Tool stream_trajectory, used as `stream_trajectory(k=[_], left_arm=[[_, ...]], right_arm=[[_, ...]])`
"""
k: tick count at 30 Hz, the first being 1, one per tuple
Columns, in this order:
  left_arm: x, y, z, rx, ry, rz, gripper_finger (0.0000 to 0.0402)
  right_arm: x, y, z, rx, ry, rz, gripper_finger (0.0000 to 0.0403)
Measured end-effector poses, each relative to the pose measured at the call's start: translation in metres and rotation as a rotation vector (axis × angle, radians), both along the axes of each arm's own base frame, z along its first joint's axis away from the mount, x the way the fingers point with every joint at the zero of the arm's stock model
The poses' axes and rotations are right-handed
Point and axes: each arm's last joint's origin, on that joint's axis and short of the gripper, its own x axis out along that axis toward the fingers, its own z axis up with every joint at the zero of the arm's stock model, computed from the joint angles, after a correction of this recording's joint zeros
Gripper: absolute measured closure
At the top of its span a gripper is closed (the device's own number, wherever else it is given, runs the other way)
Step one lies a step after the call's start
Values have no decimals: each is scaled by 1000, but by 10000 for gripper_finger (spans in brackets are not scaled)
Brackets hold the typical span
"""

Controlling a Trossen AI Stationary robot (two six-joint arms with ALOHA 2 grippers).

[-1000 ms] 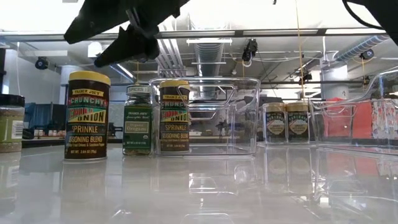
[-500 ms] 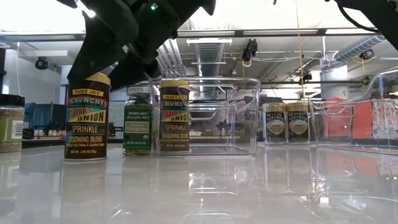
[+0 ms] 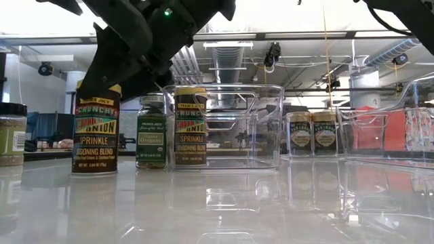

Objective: Sort spices by type
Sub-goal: Put the yellow seasoning bottle into the middle left transparent bin

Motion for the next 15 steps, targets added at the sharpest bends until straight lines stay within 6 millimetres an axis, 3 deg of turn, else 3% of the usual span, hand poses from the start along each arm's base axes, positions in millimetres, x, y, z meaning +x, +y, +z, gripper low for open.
stream_trajectory(k=[5, 9, 12, 15], left_arm=[[-1, 1, 2, 5, -4, -7, 75], [-1, 1, 2, 7, -4, -8, 75], [-1, 1, 2, 10, -2, -11, 75], [-1, 1, 2, 11, -2, -13, 75]], right_arm=[[2, 1, 6, 5, -14, -2, 182], [5, 1, 22, 7, -57, 3, 177], [5, 3, 44, 15, -61, 18, 173], [-4, 5, 78, -15, -43, 53, 181]])
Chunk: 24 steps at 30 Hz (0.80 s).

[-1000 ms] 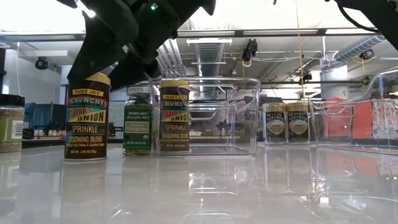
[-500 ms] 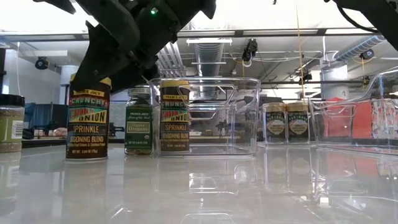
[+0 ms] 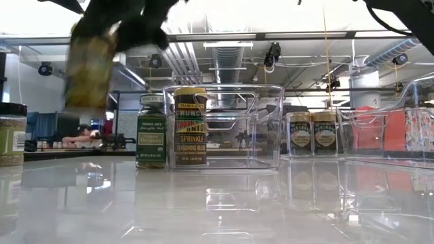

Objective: Sort spices by type
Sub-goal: Put the yellow seasoning bottle into the middle left transparent bin

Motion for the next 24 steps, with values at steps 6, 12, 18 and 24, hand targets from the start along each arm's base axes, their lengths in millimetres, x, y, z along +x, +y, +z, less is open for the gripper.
stream_trajectory(k=[6, 12, 18, 24], left_arm=[[0, 0, 0, -7, -4, -3, 75], [3, -2, 2, 9, -11, -53, 75], [8, -4, 2, 41, -13, -55, 75], [18, -8, 5, -36, -126, 44, 75]], right_arm=[[-46, -7, 77, -33, -7, 34, 182], [-97, -12, 112, -49, 4, -23, 181], [-151, -21, 109, -81, 50, -127, 181], [-185, -32, 72, -98, -7, -161, 180]])
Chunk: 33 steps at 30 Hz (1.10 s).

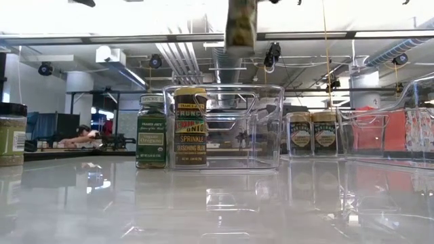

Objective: Sort spices by type
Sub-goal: Put the yellow seasoning bottle into the middle left transparent bin

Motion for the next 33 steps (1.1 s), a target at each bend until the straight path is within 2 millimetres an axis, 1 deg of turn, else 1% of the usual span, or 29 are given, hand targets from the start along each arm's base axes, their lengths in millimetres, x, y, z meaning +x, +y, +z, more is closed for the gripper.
stream_trajectory(k=[2, 5, 7, 10, 16, 21, 33], left_arm=[[4, -2, 1, -8, -26, -3, 75], [6, -4, 1, -3, -36, -15, 75], [6, -3, 1, -9, -40, -10, 75], [5, -3, 1, -14, -46, -8, 75], [5, -2, -1, -4, -40, -14, 75], [4, -2, -1, 3, -38, -20, 75], [0, 0, 0, 15, -36, -32, 75]], right_arm=[[-5, -3, -18, 6, -15, 8, 180], [-7, -8, -45, 2, -3, 10, 180], [-6, -10, -58, -2, 19, 19, 180], [1, -10, -72, 22, 28, 38, 179], [17, -6, -92, 22, 35, 46, 179], [30, -4, -114, 22, 66, 63, 179], [41, -4, -135, 16, 90, 57, 179]])
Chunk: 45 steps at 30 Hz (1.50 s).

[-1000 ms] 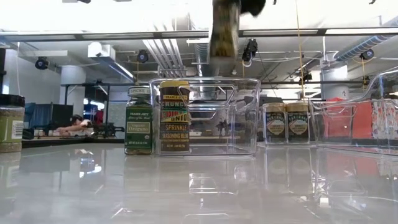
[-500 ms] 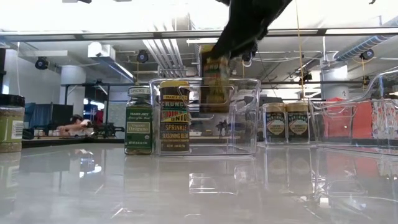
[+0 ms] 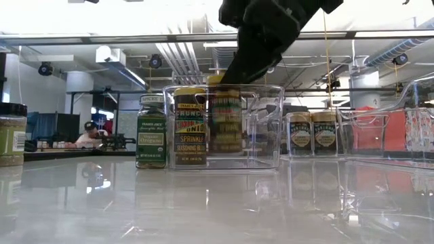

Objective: Sort spices by type
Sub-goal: Put the yellow seasoning bottle into the middle left transparent bin, then put the left black seasoning bottle into the middle right transparent bin

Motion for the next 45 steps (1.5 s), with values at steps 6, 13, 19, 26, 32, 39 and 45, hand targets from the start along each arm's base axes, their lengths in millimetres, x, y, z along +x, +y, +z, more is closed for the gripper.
stream_trajectory(k=[6, 13, 19, 26, 32, 39, 45], left_arm=[[0, 0, 0, 1, 1, -1, 75], [0, 0, 0, 2, 1, -2, 75], [0, 0, 0, 15, 7, -12, 75], [0, 0, 0, 14, 12, -23, 75], [-1, 0, 0, 17, 14, -36, 75], [0, -1, 0, 33, 35, -64, 75], [2, -4, -2, -28, 62, -115, 75]], right_arm=[[0, -1, -4, 0, 17, -7, 179], [-1, -2, -6, -4, 26, -3, 163], [-2, -2, -10, 1, 35, -11, 158], [-3, -2, -6, 16, 26, -7, 149], [0, -1, 13, 37, -24, 6, 122], [1, 1, 44, 23, -64, 37, 88], [2, 3, 77, -2, -102, 73, 66]])
